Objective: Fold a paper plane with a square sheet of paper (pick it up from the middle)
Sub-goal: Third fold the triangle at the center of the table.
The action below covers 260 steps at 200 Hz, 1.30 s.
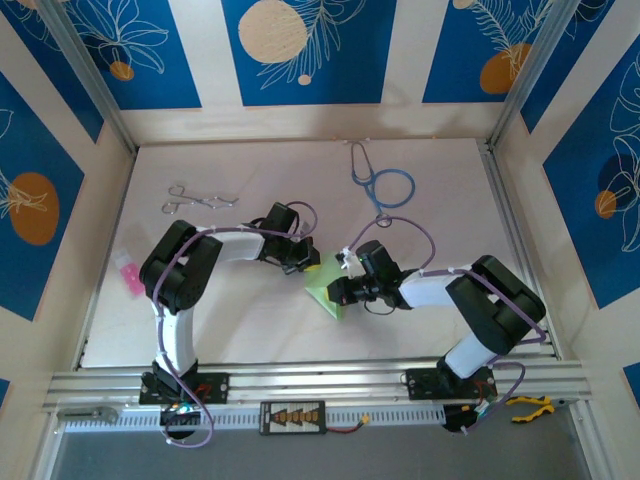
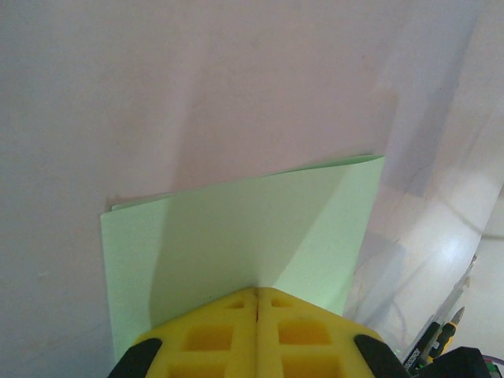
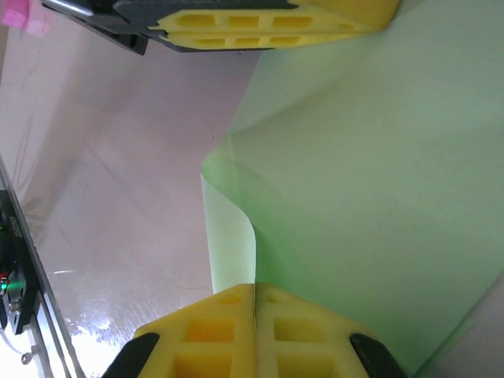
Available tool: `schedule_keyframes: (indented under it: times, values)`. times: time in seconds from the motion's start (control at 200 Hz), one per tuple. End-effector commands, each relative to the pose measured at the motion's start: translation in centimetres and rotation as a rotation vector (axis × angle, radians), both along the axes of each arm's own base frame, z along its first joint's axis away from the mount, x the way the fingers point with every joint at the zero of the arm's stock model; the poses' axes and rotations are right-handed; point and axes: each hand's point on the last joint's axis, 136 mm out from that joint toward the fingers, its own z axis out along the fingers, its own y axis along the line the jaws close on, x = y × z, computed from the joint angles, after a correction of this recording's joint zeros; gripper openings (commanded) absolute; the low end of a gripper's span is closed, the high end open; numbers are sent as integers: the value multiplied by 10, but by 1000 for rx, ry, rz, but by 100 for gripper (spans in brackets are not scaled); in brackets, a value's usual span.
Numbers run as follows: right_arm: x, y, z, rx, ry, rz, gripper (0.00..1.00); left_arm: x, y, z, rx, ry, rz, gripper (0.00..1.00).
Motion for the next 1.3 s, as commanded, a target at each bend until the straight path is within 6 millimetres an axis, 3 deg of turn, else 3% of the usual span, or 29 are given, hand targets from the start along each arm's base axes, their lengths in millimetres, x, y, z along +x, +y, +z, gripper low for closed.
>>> schedule_keyframes:
  times: [0.0,0.725,1.296]
  values:
    - [6,-1,3,-22,-22,-16,0,-15,13,-18,74,57,17,4]
    - [7,-3,-2,-97,-79,-19,0,-14,13,-16,71,51,24,4]
    - [12,-3,5,-100,-105,-20,0,-13,12,-15,68,50,28,4]
